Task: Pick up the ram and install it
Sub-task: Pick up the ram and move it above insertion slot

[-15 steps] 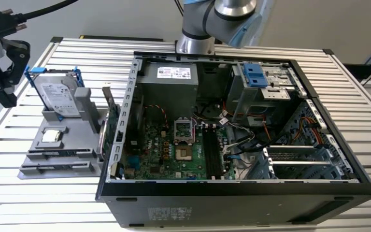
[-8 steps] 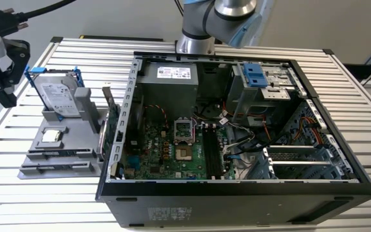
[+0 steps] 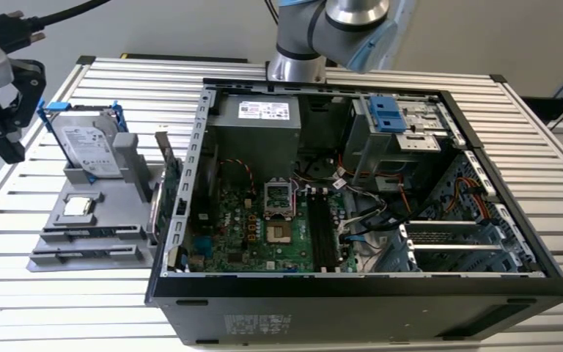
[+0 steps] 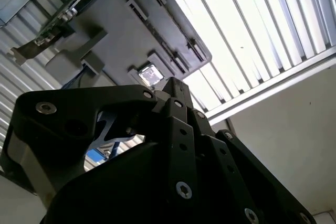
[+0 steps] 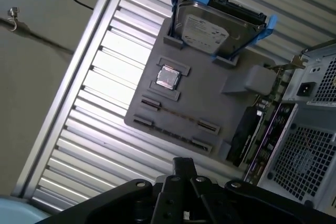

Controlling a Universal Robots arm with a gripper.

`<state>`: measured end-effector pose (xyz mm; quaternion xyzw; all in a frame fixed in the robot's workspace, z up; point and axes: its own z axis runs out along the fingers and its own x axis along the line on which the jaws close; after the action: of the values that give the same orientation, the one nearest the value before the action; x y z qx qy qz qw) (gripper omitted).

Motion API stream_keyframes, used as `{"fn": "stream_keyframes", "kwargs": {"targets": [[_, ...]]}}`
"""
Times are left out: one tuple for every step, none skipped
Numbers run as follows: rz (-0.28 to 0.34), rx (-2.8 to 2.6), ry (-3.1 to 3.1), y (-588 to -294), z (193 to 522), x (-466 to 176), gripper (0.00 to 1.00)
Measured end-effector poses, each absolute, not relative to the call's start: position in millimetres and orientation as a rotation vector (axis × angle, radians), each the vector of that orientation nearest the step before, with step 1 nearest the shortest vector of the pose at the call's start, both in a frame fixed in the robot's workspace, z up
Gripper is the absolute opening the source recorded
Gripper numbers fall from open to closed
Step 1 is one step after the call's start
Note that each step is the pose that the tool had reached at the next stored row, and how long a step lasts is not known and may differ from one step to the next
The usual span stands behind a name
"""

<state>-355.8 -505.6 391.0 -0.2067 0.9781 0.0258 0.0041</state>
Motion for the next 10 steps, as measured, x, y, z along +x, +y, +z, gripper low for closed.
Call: {"fn": "stream_keyframes", "kwargs": {"targets": [[0.081,-0.653,3.063,-505.6,391.0,-355.8,0.00],[0.081,-0.660,3.062,-505.6,391.0,-355.8,0.00],[0.081,-0.665,3.061,-505.6,391.0,-355.8,0.00],[0.081,-0.671,3.060,-505.6,391.0,-355.8,0.00],[0.081,-0.677,3.059,-505.6,391.0,-355.8,0.00],[0.081,-0.682,3.058,-505.6,391.0,-355.8,0.00],[0.081,-0.688,3.057,-505.6,391.0,-355.8,0.00],[0.081,-0.693,3.056,-505.6,391.0,-355.8,0.00],[0.081,-0.698,3.055,-505.6,391.0,-355.8,0.00],[0.081,-0.702,3.054,-505.6,391.0,-355.8,0.00]]}}
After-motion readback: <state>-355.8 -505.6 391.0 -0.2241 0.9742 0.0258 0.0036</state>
